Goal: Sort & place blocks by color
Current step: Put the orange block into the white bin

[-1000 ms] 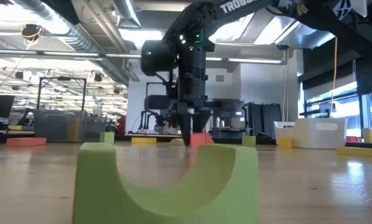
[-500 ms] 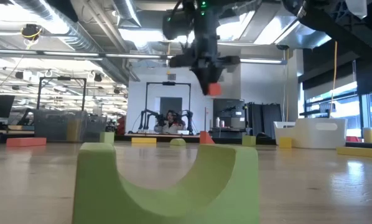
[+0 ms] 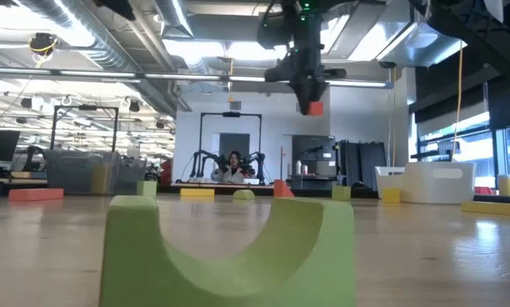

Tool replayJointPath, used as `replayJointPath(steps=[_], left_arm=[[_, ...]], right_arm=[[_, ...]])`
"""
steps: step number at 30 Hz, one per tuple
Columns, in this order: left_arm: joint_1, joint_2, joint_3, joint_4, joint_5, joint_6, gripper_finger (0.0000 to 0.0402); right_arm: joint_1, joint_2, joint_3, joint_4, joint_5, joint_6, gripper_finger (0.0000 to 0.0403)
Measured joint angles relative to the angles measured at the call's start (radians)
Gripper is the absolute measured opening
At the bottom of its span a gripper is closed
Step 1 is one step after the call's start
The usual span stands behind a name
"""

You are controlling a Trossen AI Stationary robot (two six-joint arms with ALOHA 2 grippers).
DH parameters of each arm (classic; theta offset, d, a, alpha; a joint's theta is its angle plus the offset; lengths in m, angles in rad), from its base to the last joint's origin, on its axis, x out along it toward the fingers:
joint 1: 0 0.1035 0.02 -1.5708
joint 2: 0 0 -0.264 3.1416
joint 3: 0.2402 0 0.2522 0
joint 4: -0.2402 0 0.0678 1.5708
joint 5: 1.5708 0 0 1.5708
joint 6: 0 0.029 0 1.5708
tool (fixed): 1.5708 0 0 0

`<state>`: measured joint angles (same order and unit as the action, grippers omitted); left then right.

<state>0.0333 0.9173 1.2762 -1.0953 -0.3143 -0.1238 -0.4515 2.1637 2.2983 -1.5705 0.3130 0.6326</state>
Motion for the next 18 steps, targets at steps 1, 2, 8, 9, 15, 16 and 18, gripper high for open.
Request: replayJointPath(steps=[1,2,8,9,15,16,18], left_arm=[[0.004,0.01,0.0,0.014,-0.004,0.0,0.0096],[0.009,0.021,0.0,0.03,-0.007,0.0,0.0096],[0.066,0.084,0.0,0.103,-0.008,-0.004,0.0096],[0.077,0.094,0.0,0.116,-0.009,-0.004,0.0096],[0.147,0.16,0.0,0.158,-0.009,-0.007,0.0096],[0.158,0.171,0.0,0.158,-0.009,-0.008,0.0096],[0.177,0.193,0.0,0.168,-0.004,-0.024,0.0096]], right_arm=[[-0.013,-0.006,0.0,0.0,0.003,-0.02,0.0053],[-0.03,-0.017,0.0,0.0,0.002,-0.042,0.0053],[-0.13,-0.092,-0.087,0.001,0.006,-0.172,0.0053],[-0.147,-0.111,-0.114,0.0,0.005,-0.193,0.0053],[-0.231,-0.233,-0.347,0.0,0.0,-0.249,0.0053],[-0.245,-0.258,-0.393,0.001,0.0,-0.251,0.0053],[-0.273,-0.302,-0.484,0.0,0.004,-0.252,0.0053]])
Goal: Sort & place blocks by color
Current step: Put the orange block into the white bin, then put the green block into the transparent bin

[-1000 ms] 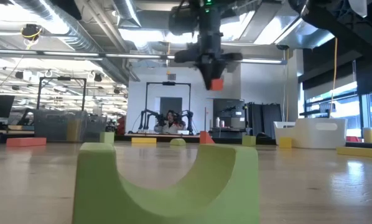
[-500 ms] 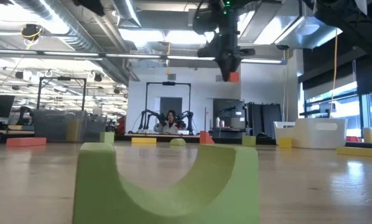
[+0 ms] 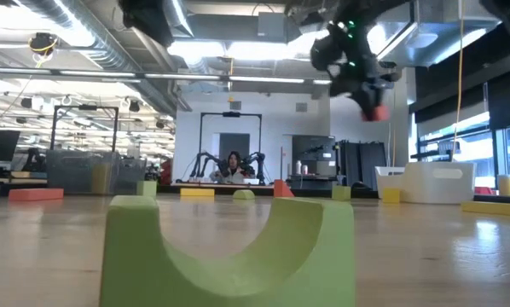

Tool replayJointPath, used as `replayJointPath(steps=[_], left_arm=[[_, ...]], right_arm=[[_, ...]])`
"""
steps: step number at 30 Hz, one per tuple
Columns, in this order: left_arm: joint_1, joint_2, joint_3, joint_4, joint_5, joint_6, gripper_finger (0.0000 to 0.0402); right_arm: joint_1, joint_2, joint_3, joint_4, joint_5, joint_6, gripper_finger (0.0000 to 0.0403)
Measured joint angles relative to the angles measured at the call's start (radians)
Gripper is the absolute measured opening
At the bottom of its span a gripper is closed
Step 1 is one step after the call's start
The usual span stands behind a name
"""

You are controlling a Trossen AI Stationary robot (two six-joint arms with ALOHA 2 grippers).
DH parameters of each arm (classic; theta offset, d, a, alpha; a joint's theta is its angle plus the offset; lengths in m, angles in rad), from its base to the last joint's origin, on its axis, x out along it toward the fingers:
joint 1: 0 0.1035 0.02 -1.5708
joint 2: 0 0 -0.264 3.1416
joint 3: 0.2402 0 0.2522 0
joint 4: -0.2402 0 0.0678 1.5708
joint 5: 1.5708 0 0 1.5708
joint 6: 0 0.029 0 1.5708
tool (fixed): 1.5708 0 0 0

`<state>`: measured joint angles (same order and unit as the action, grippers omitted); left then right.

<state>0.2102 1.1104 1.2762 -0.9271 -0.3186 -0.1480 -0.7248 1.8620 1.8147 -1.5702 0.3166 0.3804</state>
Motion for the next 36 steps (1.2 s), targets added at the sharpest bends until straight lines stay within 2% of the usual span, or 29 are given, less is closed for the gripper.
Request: replayJointPath(steps=[7,17,25,36], left_arm=[[0.054,0.076,0.0,0.023,0.073,-0.008,0.0096],[0.061,0.13,0.0,0.083,0.078,-0.04,0.0096],[0.061,0.13,0.0,0.087,0.078,-0.078,0.0096],[0.065,0.13,0.0,0.085,0.078,-0.116,0.0096]], right_arm=[[-0.095,-0.084,-0.248,0.061,0.024,0.003,0.0053],[-0.191,-0.086,-0.499,0.272,0.021,-0.022,0.0053],[-0.207,-0.085,-0.563,0.371,0.021,-0.023,0.0113],[-0.198,-0.104,-0.54,0.364,0.011,-0.027,0.0119]])
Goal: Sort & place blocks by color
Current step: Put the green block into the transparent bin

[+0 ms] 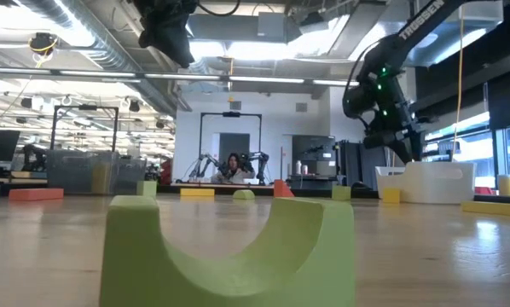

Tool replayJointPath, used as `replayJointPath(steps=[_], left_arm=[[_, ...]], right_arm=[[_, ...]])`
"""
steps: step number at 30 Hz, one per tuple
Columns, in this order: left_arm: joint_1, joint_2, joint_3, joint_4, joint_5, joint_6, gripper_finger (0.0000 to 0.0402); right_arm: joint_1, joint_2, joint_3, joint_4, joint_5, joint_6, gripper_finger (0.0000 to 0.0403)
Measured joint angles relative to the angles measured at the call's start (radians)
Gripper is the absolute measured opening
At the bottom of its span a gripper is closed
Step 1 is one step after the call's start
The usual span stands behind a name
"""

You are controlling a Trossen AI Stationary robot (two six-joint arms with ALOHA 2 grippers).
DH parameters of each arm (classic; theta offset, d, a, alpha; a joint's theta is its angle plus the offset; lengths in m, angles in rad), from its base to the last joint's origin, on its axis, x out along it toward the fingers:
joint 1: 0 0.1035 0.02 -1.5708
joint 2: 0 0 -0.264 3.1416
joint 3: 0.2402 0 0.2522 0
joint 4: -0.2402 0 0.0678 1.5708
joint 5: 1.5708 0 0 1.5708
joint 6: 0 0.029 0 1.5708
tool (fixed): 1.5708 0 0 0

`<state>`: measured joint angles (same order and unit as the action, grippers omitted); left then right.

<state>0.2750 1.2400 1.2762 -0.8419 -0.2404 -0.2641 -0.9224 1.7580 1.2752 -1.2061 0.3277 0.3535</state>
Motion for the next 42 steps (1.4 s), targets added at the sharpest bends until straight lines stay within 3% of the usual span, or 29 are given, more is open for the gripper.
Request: replayJointPath(steps=[4,11,16,19,27,31,35,42], left_arm=[[0.022,-0.001,0.0,-0.009,-0.001,-0.094,0.0096],[0.052,-0.006,0.0,-0.054,-0.001,-0.093,0.0096],[0.053,-0.006,0.0,-0.06,-0.001,-0.093,0.0096],[0.053,-0.006,0.0,-0.06,-0.001,-0.091,0.0096],[0.052,-0.006,0.0,-0.065,-0.001,-0.066,0.0096],[0.052,-0.006,0.0,-0.065,-0.001,-0.065,0.0096],[0.052,-0.006,0.0,-0.065,0.001,-0.065,0.0096],[0.052,-0.006,0.0,-0.064,0.068,-0.048,0.0096]], right_arm=[[0.053,-0.066,0.061,0.026,-0.077,-0.058,0.0119],[0.19,-0.171,0.159,0.102,-0.238,-0.207,0.012],[0.246,-0.189,0.191,0.119,-0.25,-0.236,0.012],[0.252,-0.188,0.191,0.118,-0.306,-0.366,0.0118],[0.257,-0.187,0.191,0.121,-0.471,-0.38,0.0035],[0.258,-0.187,0.191,0.142,-0.488,-0.412,0.0015],[0.258,-0.187,0.191,0.142,-0.48,-0.445,0.0036],[0.258,-0.187,0.191,0.208,-0.468,-0.517,0.0115]])
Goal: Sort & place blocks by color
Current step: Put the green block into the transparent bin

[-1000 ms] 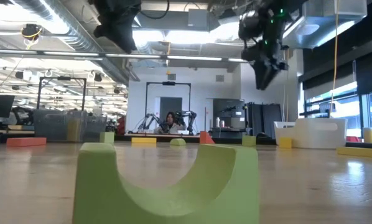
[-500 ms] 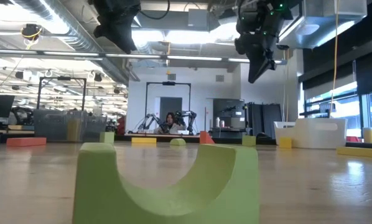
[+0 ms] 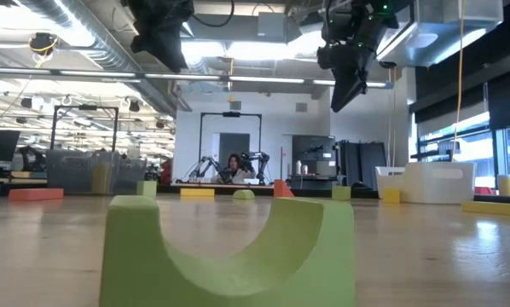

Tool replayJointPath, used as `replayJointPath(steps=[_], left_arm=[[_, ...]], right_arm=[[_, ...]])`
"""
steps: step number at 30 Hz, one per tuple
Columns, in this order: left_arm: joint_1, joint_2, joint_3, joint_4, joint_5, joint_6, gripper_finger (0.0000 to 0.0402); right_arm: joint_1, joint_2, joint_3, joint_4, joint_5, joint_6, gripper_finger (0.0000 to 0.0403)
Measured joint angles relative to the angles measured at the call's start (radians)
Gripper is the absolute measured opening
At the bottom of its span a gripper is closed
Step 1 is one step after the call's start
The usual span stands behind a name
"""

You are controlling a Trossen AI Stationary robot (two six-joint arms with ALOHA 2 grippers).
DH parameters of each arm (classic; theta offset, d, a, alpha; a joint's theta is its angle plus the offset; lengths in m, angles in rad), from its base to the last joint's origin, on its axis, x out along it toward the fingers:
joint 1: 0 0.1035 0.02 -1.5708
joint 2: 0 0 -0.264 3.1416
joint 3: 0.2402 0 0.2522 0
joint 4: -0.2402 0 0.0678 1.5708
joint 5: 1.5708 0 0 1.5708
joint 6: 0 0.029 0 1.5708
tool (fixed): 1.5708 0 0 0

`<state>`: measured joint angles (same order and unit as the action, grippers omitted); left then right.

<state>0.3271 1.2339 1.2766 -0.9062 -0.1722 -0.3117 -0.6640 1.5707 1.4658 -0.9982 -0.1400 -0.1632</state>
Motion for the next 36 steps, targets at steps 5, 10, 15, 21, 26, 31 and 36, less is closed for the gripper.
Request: replayJointPath(steps=[5,10,15,21,26,31,36], left_arm=[[-0.001,0.0,0.0,0.0,0.01,0.003,0.0096],[-0.001,0.0,0.0,0.0,0.01,0.002,0.0096],[0.0,0.0,0.0,0.0,0.01,0.004,0.0096],[0.0,0.0,0.0,0.0,0.01,0.004,0.0096],[0.0,0.0,0.0,0.0,0.01,-0.001,0.0096],[0.0,0.0,0.0,0.0,0.01,-0.009,0.0096],[0.0,0.0,0.0,0.001,0.038,-0.027,0.0096]], right_arm=[[-0.001,0.003,0.0,0.036,0.035,0.055,0.017],[-0.003,0.051,0.0,0.038,0.052,0.276,0.0204],[-0.003,0.139,0.0,0.038,0.07,0.343,0.0208],[-0.003,0.238,0.0,0.036,0.134,0.328,0.0209],[-0.008,0.309,0.0,0.036,0.191,0.29,0.0209],[-0.014,0.371,0.0,0.036,0.192,0.263,0.0209],[-0.022,0.413,0.0,0.037,0.192,0.254,0.0209]])
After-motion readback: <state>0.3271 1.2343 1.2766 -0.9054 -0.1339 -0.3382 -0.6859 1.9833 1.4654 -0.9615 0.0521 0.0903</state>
